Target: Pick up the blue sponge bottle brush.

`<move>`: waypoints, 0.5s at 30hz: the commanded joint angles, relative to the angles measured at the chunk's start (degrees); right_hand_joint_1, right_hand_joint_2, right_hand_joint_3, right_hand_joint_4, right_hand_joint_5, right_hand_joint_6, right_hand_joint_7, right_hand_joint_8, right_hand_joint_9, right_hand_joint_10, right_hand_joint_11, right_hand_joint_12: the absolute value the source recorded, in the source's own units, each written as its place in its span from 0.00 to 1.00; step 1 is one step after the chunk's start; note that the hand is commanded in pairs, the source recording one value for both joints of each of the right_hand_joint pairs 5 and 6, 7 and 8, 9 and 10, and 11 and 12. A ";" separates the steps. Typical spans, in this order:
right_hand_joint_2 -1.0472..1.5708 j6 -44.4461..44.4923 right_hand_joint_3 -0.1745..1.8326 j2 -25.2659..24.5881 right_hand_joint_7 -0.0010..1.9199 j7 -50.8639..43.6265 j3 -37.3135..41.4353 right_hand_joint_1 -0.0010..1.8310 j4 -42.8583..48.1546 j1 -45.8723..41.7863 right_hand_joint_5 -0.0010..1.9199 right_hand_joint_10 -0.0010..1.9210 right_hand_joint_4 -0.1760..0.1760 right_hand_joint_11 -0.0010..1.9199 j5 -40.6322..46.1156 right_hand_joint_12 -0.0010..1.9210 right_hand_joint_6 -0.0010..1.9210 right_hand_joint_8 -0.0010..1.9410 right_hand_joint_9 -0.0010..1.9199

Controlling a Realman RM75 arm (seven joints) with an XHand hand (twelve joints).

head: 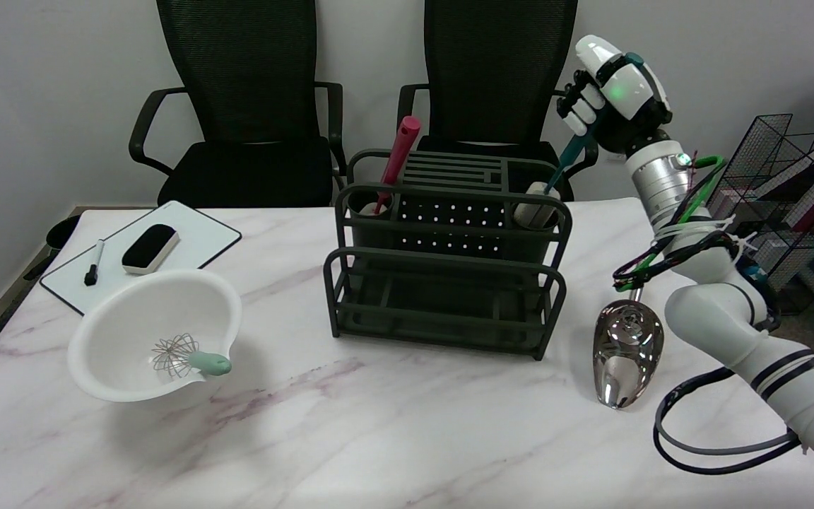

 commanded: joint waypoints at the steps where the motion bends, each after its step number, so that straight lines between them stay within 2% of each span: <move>1: 0.96 -0.76 0.51 1.30 1.00 0.55 1.55 0.49 2.19 1.40 1.00 1.00 0.50 1.00 -0.70 1.00 1.00 0.99 1.00; 15: 0.96 -1.40 0.51 3.46 1.00 0.73 9.88 0.49 11.02 1.27 1.00 1.00 0.50 1.00 -0.73 1.00 1.00 0.99 1.00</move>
